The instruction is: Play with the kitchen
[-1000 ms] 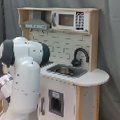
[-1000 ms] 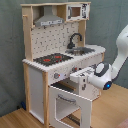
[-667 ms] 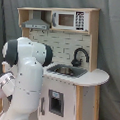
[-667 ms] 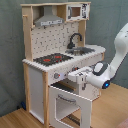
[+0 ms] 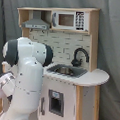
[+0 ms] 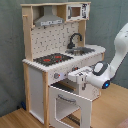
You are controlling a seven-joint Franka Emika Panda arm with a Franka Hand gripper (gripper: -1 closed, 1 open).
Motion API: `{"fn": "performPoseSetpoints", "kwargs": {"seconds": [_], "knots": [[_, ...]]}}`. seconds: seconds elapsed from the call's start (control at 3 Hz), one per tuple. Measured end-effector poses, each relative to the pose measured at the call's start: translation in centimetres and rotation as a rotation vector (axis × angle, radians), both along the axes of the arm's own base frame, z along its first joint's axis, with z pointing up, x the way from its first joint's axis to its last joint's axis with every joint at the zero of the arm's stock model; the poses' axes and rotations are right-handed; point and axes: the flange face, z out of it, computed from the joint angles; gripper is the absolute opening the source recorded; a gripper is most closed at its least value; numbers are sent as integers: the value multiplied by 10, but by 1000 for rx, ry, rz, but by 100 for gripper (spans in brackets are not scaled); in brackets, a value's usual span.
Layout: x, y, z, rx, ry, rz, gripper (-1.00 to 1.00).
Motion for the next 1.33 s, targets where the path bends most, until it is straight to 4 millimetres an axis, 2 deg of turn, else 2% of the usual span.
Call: {"fn": "performPoseSetpoints", "kwargs": {"seconds": [0.33, 0.67, 1.0, 1.33], "knots": [[0, -15, -9, 49, -25, -31, -100], [-1, -10, -5, 95, -30, -23, -100], [-1, -10, -5, 97, -31, -22, 100], [-1, -5, 0, 108, -37, -17, 100]]}}
